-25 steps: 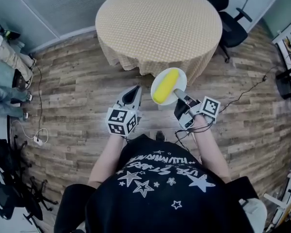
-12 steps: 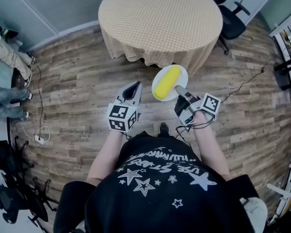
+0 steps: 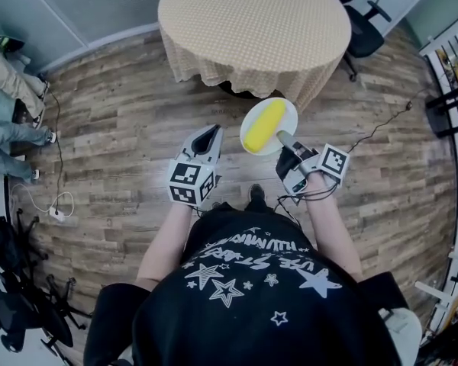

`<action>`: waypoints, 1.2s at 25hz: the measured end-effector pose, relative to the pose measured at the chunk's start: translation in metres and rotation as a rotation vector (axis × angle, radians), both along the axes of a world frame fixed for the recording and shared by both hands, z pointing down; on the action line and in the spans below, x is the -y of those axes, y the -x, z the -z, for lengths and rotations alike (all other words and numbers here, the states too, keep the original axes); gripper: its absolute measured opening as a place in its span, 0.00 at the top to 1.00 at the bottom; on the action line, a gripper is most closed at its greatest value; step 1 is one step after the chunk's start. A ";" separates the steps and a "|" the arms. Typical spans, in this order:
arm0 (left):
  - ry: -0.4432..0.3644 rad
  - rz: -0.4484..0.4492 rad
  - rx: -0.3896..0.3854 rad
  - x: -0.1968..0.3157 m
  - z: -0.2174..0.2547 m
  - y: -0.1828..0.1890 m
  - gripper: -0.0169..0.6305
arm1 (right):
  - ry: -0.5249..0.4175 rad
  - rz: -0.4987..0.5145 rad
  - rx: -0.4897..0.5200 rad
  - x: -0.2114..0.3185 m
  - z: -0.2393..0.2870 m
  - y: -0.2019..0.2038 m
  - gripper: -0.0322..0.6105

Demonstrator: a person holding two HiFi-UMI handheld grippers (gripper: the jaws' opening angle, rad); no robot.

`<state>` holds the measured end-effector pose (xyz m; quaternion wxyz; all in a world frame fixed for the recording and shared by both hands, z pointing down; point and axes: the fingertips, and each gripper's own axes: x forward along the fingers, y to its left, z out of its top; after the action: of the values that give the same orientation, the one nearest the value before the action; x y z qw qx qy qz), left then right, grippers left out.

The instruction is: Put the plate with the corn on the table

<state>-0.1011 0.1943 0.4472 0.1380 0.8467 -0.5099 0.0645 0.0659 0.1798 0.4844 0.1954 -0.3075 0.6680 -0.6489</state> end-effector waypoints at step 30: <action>0.012 0.049 0.054 0.051 0.003 0.028 0.95 | -0.020 -0.014 0.047 0.091 0.001 -0.002 0.87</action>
<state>-0.1295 0.1433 0.4446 0.1306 0.8310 -0.5338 0.0869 0.0675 0.0885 0.4832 0.2187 -0.2945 0.6676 -0.6479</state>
